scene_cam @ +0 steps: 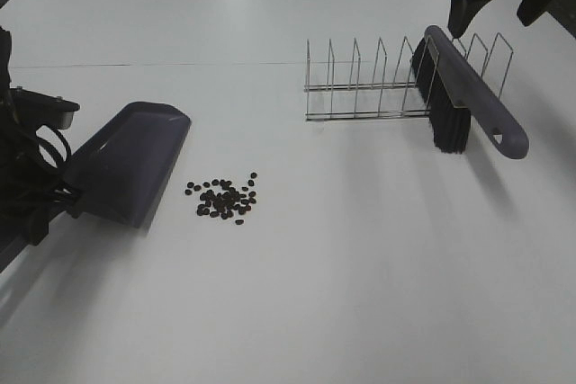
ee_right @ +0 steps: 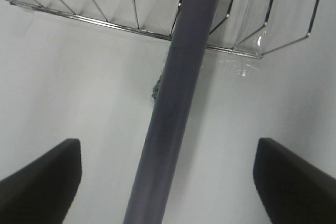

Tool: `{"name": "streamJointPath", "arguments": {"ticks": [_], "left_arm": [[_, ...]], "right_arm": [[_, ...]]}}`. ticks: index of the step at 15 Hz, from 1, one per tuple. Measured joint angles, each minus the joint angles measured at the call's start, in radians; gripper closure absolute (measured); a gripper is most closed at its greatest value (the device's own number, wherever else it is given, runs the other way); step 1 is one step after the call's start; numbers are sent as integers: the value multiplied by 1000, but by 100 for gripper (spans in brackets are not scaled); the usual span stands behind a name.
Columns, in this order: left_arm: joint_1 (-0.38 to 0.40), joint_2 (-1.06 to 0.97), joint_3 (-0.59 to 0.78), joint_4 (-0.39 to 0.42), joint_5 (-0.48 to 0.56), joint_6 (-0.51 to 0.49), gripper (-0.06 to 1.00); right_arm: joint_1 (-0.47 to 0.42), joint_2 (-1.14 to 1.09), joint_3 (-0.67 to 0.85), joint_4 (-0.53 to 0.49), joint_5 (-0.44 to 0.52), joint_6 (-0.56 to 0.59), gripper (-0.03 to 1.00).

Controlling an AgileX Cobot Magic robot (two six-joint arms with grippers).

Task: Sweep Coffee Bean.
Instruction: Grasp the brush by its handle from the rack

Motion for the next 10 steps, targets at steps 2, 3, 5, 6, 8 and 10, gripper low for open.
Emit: {"name": "streamJointPath", "arguments": {"ticks": [2,3,5,6,8,10], "left_arm": [[0,0,0,-1,0,19,61],[0,0,0,-1,0,23,61],[0,0,0,-1,0,23,61],[0,0,0,-1,0,23,61],[0,0,0,-1,0,23,61],[0,0,0,-1,0,23,61]], "right_arm": [[0,55,-40,0,0,-5,20],[0,89,-58,0,-1,-6,21],[0,147,-71,0,-1,-6,22],[0,177,-71,0,-1,-6,22],[0,209,-71,0,-4,-6,26],[0,226,-71,0,-38,7,30]]}}
